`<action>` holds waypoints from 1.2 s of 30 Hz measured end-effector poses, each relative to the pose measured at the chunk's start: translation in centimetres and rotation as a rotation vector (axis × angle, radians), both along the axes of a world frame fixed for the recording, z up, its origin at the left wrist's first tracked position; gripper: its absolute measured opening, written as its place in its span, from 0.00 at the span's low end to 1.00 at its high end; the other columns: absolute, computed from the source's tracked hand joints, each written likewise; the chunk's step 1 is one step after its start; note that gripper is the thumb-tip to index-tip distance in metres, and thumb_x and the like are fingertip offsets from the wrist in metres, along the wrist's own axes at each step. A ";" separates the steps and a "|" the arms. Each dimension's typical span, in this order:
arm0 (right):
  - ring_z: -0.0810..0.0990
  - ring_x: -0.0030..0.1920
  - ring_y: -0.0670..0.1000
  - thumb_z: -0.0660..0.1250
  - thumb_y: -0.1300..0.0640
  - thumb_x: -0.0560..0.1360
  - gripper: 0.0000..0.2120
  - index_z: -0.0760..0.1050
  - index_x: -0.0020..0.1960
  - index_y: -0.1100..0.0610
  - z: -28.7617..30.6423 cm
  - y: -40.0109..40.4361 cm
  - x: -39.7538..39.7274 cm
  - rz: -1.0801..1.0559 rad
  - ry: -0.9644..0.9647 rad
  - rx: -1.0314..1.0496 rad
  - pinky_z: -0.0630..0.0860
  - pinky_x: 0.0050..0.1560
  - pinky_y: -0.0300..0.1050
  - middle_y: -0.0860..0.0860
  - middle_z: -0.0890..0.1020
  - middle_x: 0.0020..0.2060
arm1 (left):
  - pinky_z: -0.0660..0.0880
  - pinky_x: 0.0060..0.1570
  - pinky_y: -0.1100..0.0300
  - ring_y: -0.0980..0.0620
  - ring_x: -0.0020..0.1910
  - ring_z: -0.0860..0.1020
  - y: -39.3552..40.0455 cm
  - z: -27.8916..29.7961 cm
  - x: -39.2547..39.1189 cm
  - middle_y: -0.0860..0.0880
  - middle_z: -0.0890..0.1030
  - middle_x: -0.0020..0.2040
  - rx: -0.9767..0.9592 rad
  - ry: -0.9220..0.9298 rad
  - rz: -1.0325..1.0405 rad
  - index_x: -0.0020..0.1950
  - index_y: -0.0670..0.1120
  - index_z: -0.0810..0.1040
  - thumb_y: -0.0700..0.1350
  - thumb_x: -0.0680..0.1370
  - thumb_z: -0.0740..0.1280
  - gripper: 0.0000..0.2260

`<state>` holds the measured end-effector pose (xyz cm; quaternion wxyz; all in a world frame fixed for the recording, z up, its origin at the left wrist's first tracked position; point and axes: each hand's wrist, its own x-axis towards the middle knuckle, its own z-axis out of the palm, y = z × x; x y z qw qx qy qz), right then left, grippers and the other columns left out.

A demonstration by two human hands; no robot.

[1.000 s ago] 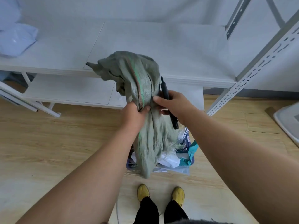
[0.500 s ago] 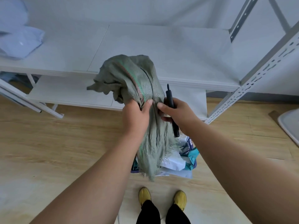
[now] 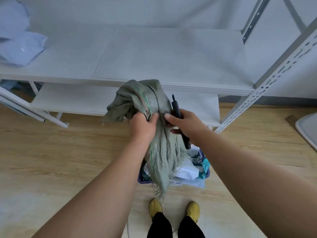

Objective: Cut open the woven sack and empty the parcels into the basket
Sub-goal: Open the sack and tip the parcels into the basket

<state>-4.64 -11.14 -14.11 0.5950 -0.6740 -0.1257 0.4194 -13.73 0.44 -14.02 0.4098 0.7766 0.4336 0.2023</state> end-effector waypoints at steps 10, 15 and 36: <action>0.77 0.39 0.41 0.77 0.50 0.67 0.27 0.74 0.64 0.48 -0.6 0.6 -1.5 0.067 -0.337 -0.225 0.71 0.40 0.36 0.42 0.80 0.43 | 0.73 0.42 0.59 0.48 0.45 0.78 1.9 0.6 0.9 0.52 0.80 0.44 -0.311 -0.014 0.086 0.50 0.46 0.78 0.53 0.74 0.71 0.12; 0.79 0.39 0.45 0.76 0.51 0.67 0.13 0.76 0.49 0.49 -1.9 1.1 -2.6 -0.060 -0.333 -0.255 0.72 0.35 0.38 0.43 0.80 0.38 | 0.75 0.50 0.56 0.51 0.53 0.79 0.6 0.3 1.1 0.52 0.82 0.53 -0.562 -0.125 -0.039 0.57 0.47 0.78 0.54 0.72 0.73 0.18; 0.74 0.26 0.43 0.70 0.70 0.71 0.15 0.70 0.37 0.53 2.4 5.2 -1.2 0.086 -0.242 0.023 0.73 0.30 0.34 0.49 0.72 0.29 | 0.72 0.43 0.60 0.43 0.49 0.80 2.3 -3.8 -2.0 0.41 0.83 0.47 -0.001 0.031 0.072 0.50 0.37 0.78 0.42 0.74 0.72 0.10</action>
